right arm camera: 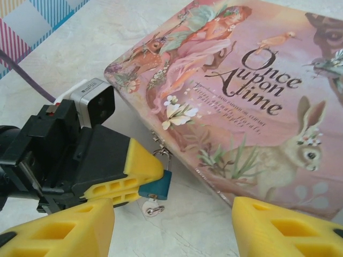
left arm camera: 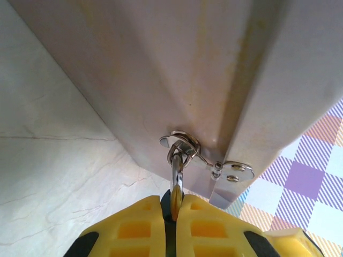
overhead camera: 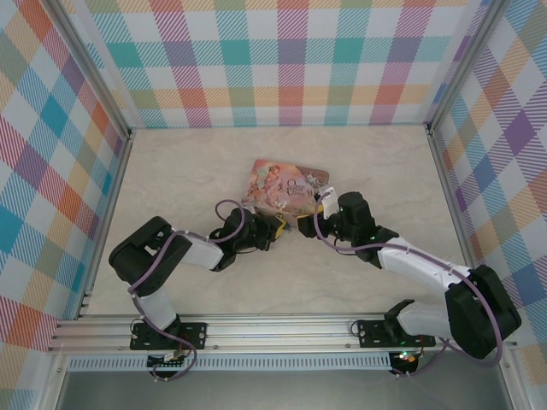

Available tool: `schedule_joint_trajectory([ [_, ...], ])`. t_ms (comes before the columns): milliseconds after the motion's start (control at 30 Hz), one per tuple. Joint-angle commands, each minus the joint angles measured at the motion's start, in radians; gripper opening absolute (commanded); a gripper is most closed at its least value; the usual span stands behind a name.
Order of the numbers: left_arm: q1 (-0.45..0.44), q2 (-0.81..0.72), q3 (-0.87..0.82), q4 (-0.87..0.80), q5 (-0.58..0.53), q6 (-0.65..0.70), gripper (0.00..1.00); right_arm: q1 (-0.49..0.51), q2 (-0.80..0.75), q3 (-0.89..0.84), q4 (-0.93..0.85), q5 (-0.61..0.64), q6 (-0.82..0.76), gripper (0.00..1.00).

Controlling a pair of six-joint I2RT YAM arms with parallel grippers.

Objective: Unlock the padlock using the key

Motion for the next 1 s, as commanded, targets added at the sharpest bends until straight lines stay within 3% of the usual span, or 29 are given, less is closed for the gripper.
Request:
schedule_joint_trajectory([
  [0,-0.007,0.044,0.017,-0.019,0.048,-0.014,0.12,-0.005,0.019,0.045,-0.011,-0.036,-0.008,0.62],
  [67,-0.006,0.035,0.027,-0.018,0.055,-0.01,0.3,-0.008,0.025,0.048,-0.013,-0.044,-0.008,0.64],
  [233,-0.007,-0.048,0.04,-0.106,0.046,0.035,0.55,-0.032,0.019,0.056,-0.04,-0.073,0.006,0.68],
  [400,0.001,-0.183,0.04,-0.272,0.02,0.102,0.73,-0.091,0.007,0.095,-0.146,-0.112,0.032,0.7],
  [567,0.046,-0.362,0.051,-0.511,-0.02,0.22,0.83,-0.151,-0.012,0.114,-0.214,-0.103,0.036,0.81],
  [733,0.176,-0.528,0.125,-0.815,-0.052,0.429,0.98,-0.241,-0.006,0.113,-0.222,-0.139,0.099,1.0],
  [833,0.292,-0.562,0.17,-0.907,-0.043,0.531,1.0,-0.298,0.021,0.117,-0.208,-0.175,0.151,1.0],
  [967,0.388,-0.506,0.215,-0.869,0.032,0.611,1.0,-0.347,0.09,0.139,-0.19,-0.216,0.216,1.0],
])
